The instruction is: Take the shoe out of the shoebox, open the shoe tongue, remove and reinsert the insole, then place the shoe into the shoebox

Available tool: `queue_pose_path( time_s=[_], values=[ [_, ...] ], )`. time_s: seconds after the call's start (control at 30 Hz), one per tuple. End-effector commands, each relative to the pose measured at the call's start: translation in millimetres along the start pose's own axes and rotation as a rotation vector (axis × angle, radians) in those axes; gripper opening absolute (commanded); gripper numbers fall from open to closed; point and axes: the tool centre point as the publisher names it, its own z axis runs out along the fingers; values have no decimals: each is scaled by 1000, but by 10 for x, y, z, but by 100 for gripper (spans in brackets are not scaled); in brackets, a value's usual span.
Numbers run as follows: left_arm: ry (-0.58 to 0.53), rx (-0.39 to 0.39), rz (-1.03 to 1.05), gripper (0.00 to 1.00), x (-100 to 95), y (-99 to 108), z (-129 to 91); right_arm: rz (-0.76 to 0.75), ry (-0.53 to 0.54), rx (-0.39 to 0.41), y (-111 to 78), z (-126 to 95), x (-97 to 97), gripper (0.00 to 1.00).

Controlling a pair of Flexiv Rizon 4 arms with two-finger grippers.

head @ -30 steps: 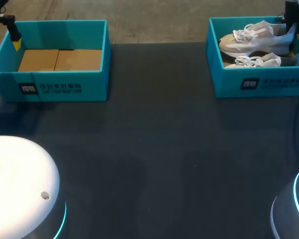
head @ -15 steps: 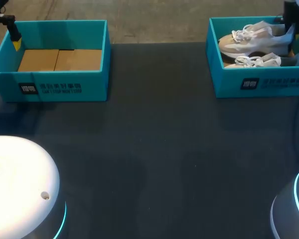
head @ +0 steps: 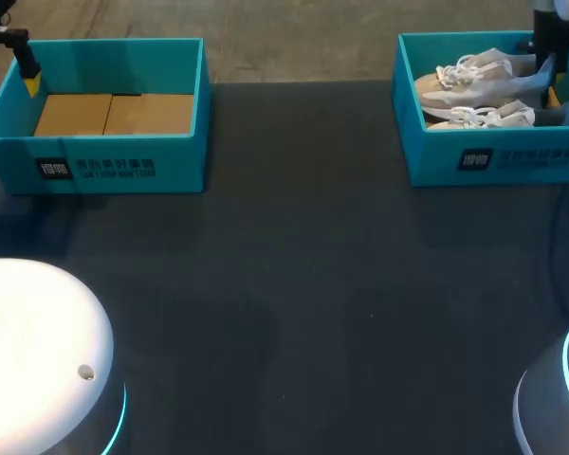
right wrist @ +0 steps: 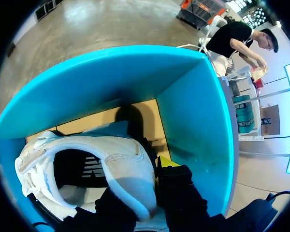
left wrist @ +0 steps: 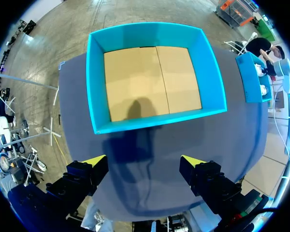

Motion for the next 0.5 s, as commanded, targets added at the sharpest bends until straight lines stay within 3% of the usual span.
queue_pose_path(
  time_s=[0.03,0.5],
  values=[
    [-2,3,0,100,2,17,0,-5,2,7,30,0,4,0],
    [-2,3,0,100,2,17,0,-32,6,-1,-84,-37,-34,0]
  ],
)
